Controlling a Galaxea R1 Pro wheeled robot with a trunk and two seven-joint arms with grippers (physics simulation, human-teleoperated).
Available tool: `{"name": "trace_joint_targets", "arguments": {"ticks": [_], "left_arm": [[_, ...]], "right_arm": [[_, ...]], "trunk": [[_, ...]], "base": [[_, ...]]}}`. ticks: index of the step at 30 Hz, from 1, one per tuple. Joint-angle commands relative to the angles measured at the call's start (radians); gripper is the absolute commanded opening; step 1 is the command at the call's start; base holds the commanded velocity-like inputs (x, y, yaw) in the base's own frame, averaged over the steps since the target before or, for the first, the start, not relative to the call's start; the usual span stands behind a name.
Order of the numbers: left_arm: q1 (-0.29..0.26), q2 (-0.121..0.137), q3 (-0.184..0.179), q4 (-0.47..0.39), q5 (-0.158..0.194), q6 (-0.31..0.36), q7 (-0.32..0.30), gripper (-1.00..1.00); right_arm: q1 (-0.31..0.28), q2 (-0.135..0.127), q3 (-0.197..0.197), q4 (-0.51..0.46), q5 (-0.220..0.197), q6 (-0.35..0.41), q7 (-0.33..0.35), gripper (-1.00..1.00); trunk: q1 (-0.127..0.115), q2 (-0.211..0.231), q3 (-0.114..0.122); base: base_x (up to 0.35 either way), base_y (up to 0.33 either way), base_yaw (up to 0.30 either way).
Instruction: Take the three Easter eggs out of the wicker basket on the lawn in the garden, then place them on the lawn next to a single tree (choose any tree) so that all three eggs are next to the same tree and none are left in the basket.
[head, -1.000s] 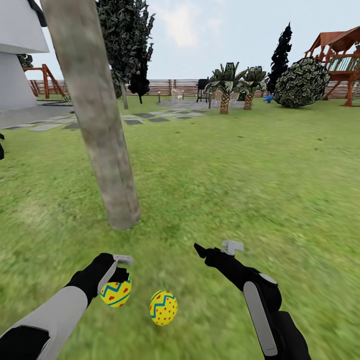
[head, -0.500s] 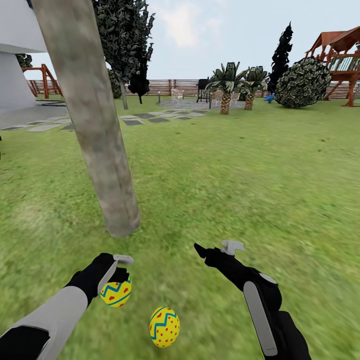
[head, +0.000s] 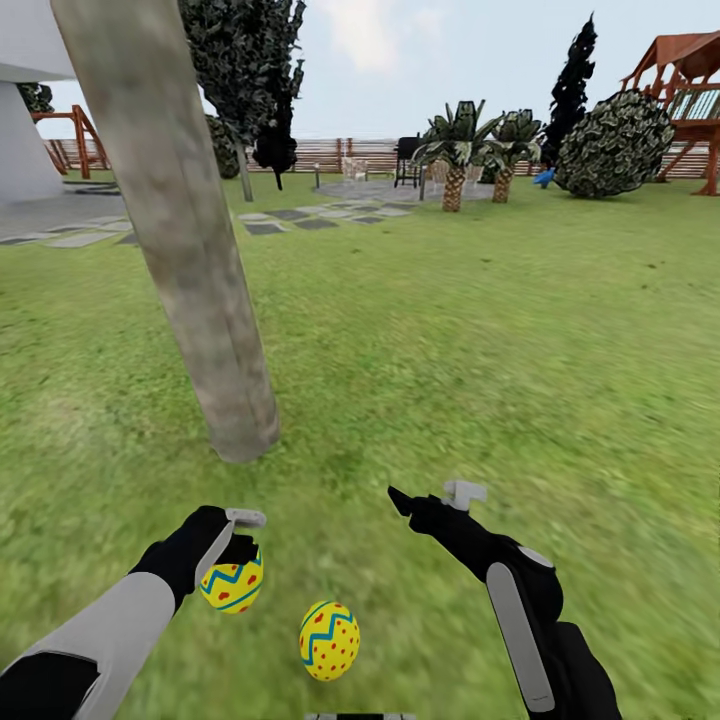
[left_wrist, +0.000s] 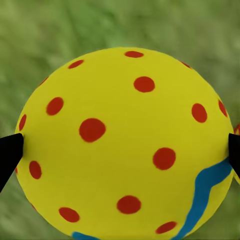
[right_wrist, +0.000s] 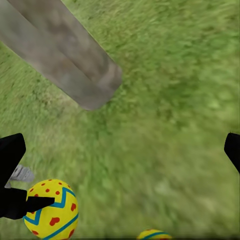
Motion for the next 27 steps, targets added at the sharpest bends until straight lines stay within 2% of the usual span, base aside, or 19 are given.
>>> {"name": "trace_joint_targets", "arguments": {"ticks": [1, 22, 27], "left_arm": [[0.0, 0.001, -0.008, -0.002, 0.011, 0.004, 0.008, -1.0], [0.001, 0.001, -0.02, -0.013, 0.011, 0.0, 0.009, -1.0], [0.001, 0.001, -0.021, -0.013, 0.011, -0.028, 0.008, -1.0]], "right_arm": [[-0.001, 0.001, -0.001, -0.001, 0.0, 0.005, 0.003, 1.0], [-0.001, 0.001, -0.001, -0.001, 0.0, 0.005, 0.003, 1.0], [-0.001, 0.0, -0.001, -0.001, 0.0, 0.005, 0.004, 1.0]], "trunk": [[0.0, -0.001, -0.005], [0.01, -0.006, -0.086], [0.012, -0.007, -0.105]], "base": [[0.0, 0.0, 0.0], [0.0, 0.0, 0.0], [0.0, 0.0, 0.0]]}}
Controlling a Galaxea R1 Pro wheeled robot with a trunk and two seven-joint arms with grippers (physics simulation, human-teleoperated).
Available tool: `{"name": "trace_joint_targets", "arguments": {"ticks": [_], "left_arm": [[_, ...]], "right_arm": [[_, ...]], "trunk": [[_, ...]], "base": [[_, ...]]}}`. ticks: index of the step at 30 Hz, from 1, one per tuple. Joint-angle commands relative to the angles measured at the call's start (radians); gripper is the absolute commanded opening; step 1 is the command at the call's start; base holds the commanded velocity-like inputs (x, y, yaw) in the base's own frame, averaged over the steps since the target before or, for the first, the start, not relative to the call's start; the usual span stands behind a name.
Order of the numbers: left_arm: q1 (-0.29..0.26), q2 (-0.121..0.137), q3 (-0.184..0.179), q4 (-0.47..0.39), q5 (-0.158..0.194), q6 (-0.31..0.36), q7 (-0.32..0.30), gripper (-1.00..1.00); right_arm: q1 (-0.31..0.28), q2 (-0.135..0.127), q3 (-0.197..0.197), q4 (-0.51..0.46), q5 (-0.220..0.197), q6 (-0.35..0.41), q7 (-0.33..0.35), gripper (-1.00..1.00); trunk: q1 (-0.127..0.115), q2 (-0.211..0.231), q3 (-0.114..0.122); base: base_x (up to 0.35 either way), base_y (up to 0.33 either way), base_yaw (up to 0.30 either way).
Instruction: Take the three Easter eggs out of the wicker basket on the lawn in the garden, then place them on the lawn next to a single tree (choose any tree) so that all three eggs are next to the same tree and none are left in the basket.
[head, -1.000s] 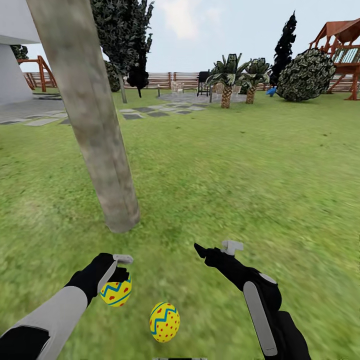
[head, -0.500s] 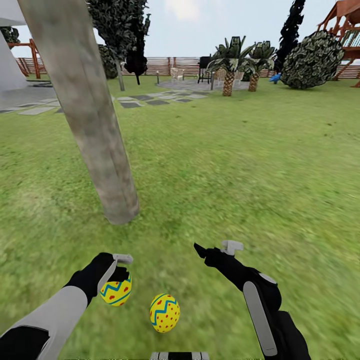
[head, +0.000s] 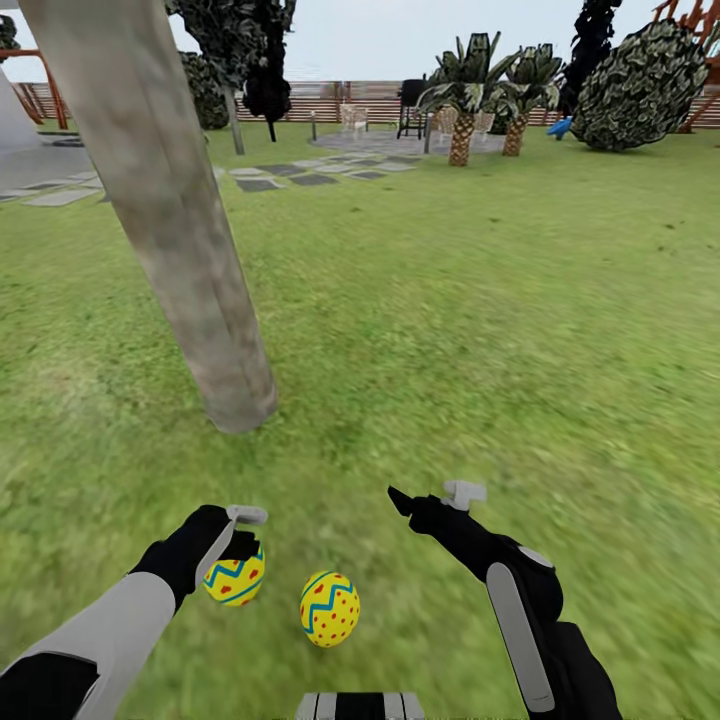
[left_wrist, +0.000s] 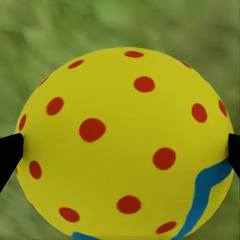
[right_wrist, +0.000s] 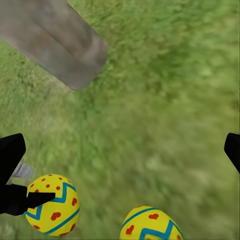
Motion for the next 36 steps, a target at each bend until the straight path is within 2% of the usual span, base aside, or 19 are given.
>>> {"name": "trace_joint_targets", "arguments": {"ticks": [1, 29, 36], "left_arm": [[0.0, 0.001, -0.008, -0.002, 0.01, 0.002, 0.008, -1.0], [0.0, -0.002, -0.006, -0.002, 0.014, 0.016, -0.008, -1.0], [0.0, -0.002, -0.007, -0.004, 0.014, 0.016, -0.064, -1.0]], "right_arm": [[0.0, 0.0, -0.001, -0.001, 0.0, 0.005, 0.003, 1.0], [0.0, 0.001, -0.001, -0.001, 0.0, 0.005, 0.003, 1.0], [0.0, 0.001, -0.001, -0.001, 0.0, 0.005, 0.004, 1.0]], "trunk": [[0.0, -0.001, -0.005], [0.013, -0.007, -0.113], [0.016, -0.009, -0.14]], "base": [[0.0, 0.0, 0.0], [0.0, 0.0, 0.0], [0.0, 0.0, 0.0]]}}
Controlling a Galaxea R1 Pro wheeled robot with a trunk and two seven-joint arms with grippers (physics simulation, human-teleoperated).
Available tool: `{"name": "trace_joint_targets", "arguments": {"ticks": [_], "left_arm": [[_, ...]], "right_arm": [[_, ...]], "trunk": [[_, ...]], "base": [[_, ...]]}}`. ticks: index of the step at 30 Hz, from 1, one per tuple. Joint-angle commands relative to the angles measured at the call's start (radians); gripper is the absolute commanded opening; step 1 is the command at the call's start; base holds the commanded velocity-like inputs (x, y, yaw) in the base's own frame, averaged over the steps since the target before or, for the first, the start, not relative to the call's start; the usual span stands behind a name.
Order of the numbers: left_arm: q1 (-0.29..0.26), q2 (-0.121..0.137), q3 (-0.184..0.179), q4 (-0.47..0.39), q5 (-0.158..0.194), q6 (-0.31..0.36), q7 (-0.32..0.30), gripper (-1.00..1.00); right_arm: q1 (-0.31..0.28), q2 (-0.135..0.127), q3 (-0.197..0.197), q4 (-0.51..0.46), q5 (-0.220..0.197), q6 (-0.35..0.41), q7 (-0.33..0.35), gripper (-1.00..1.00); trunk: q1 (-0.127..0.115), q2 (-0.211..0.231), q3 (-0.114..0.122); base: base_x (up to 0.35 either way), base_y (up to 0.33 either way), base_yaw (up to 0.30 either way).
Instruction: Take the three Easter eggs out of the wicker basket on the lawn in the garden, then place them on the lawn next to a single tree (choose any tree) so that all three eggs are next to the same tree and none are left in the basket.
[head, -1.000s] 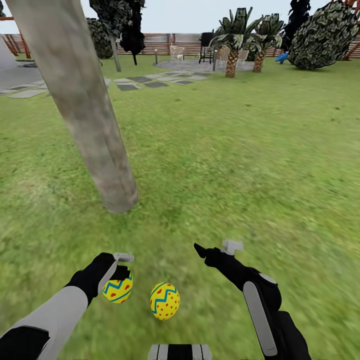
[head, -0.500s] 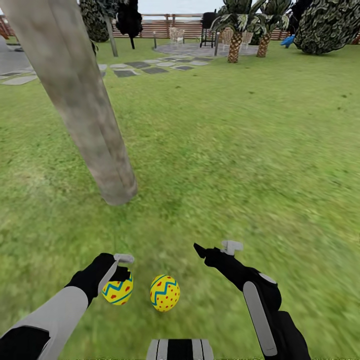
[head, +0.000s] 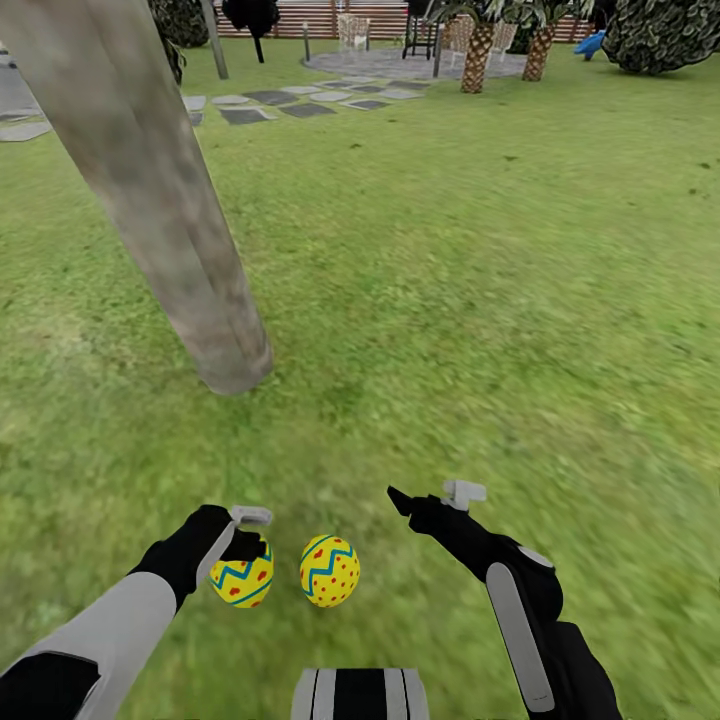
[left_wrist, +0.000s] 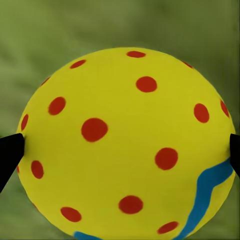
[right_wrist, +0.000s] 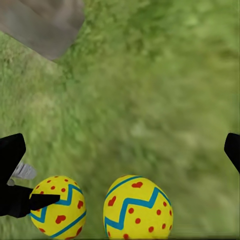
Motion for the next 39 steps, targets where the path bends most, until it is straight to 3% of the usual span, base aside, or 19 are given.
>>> {"name": "trace_joint_targets", "arguments": {"ticks": [1, 12, 23, 39], "left_arm": [[0.0, 0.001, -0.007, -0.002, 0.007, 0.002, -0.002, -1.0], [0.0, 0.001, -0.009, -0.006, 0.005, -0.02, -0.005, -1.0], [0.002, 0.003, -0.007, -0.103, 0.004, -0.022, -0.001, -1.0], [0.003, 0.003, -0.009, -0.106, 0.004, -0.022, 0.002, -1.0]], "right_arm": [[0.0, 0.0, -0.001, -0.001, 0.0, 0.006, 0.003, 1.0], [0.0, 0.001, -0.001, -0.001, 0.0, 0.005, 0.003, 1.0], [-0.002, 0.001, 0.013, -0.001, 0.0, 0.006, 0.003, 1.0], [-0.001, 0.0, 0.014, -0.001, 0.0, 0.005, 0.003, 1.0]], "trunk": [[0.0, -0.001, -0.005], [0.005, -0.003, -0.047], [0.005, -0.003, -0.047], [0.005, -0.003, -0.047]], "base": [[0.0, 0.0, 0.0], [0.0, 0.0, 0.0], [0.0, 0.0, 0.0], [0.049, 0.0, 0.0]]}}
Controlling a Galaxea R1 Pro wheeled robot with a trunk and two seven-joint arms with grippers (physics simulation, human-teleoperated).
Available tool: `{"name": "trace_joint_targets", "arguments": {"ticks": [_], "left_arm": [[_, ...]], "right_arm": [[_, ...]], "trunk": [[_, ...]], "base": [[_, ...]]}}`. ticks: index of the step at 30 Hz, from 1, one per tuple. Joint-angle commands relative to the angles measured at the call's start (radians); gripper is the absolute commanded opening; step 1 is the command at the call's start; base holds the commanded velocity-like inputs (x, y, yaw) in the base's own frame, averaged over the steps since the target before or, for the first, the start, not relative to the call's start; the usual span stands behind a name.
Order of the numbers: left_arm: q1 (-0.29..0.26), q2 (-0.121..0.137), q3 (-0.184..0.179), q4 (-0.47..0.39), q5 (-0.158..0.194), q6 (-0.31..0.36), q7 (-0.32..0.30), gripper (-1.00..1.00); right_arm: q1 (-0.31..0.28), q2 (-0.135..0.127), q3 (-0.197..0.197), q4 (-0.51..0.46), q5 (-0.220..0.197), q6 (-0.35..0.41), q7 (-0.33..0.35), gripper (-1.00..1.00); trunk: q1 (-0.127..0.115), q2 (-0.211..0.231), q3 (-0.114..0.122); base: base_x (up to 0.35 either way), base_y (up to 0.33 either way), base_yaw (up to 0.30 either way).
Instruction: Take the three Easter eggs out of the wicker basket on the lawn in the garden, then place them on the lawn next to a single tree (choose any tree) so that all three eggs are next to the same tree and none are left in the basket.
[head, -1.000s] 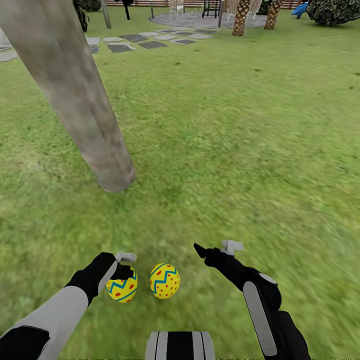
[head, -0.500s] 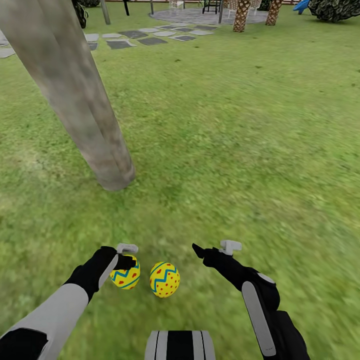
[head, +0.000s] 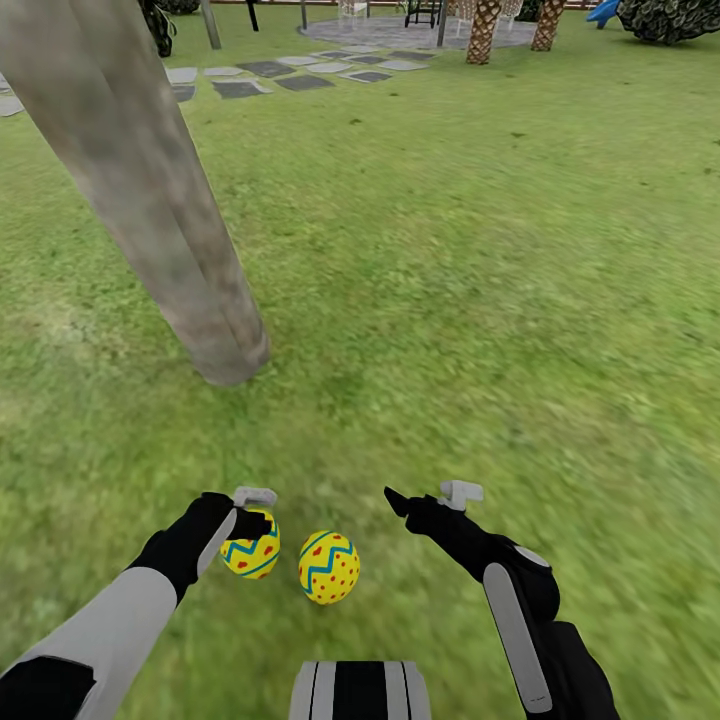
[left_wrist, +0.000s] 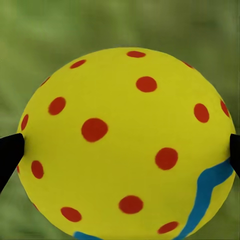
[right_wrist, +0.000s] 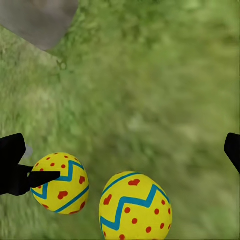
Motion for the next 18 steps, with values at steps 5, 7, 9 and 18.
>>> {"name": "trace_joint_targets", "arguments": {"ticks": [5, 7, 9, 18], "left_arm": [[0.0, 0.001, -0.006, -0.002, 0.007, 0.004, 0.003, -1.0], [-0.001, 0.001, -0.006, -0.001, 0.007, 0.004, 0.004, -1.0], [0.0, 0.001, -0.006, 0.0, 0.007, 0.004, 0.004, -1.0], [-0.001, 0.001, -0.006, 0.004, 0.007, 0.005, 0.002, -1.0]], "right_arm": [[-0.001, 0.0, -0.001, -0.001, 0.0, 0.005, 0.003, 1.0], [0.0, 0.0, -0.001, -0.001, 0.0, 0.005, 0.003, 1.0], [0.0, 0.0, -0.001, -0.001, 0.0, 0.005, 0.003, 1.0], [0.0, 0.0, -0.001, -0.001, 0.0, 0.005, 0.003, 1.0]], "trunk": [[0.0, 0.0, -0.001], [0.0, 0.0, -0.005], [0.001, -0.001, -0.012], [0.003, -0.002, -0.032]], "base": [[0.008, 0.0, 0.0], [0.001, 0.0, 0.0], [0.0, 0.0, 0.0], [0.0, 0.0, 0.0]]}}
